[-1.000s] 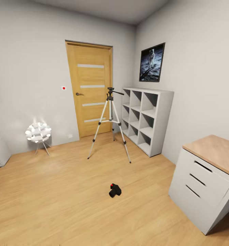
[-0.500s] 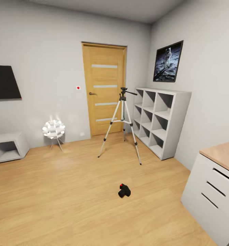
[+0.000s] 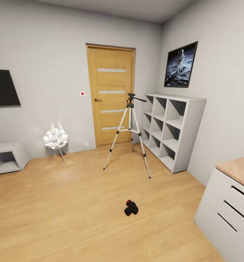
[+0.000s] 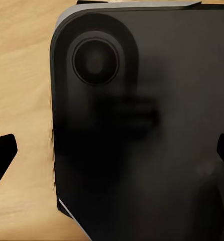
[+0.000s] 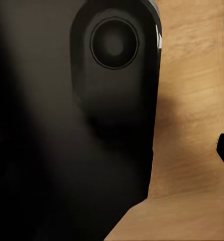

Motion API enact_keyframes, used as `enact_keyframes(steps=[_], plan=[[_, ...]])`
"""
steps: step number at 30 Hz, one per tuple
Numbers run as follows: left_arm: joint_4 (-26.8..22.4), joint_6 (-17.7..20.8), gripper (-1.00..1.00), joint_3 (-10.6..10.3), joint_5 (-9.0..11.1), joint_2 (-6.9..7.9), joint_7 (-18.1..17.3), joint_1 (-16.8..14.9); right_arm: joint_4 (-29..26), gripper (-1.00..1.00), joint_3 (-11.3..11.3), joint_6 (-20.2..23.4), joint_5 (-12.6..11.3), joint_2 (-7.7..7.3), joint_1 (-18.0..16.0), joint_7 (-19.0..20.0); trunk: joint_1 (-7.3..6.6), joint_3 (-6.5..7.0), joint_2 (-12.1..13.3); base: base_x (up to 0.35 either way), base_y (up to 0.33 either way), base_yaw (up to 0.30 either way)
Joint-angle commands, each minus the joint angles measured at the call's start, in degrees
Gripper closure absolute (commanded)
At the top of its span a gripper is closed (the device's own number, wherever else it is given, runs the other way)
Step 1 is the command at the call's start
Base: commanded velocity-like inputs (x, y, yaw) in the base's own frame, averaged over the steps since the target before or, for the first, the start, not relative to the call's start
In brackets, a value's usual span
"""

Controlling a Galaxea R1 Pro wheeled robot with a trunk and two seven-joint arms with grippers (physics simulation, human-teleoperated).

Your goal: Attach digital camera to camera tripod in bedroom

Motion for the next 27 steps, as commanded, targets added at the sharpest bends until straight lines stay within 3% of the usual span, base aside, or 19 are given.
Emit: enact_keyframes(steps=[1, 20, 27], plan=[[-0.1, -0.1, -1.0, 0.0, 0.2, -0.01, 0.0, 0.0, 0.0, -1.0, 0.0, -0.1, 0.1, 0.01, 0.0, 0.0, 0.03, -0.04, 0.0, 0.276, -0.175, 0.001], [-0.1, -0.1, -1.0, 0.0, 0.3, 0.08, 0.0, 0.0, 0.1, -1.0, 0.0, 0.1, 0.1, 0.74, 0.0, 0.3, 0.03, -0.04, 0.0, 0.285, -0.182, 0.0], [-0.1, -0.1, -1.0, 0.0, 0.4, 0.1, 0.0, 0.0, 0.1, -1.0, 0.1, 0.0, 0.1, 0.25, 0.0, 0.1, 0.03, -0.04, 0.0, 0.285, -0.197, 0.0]])
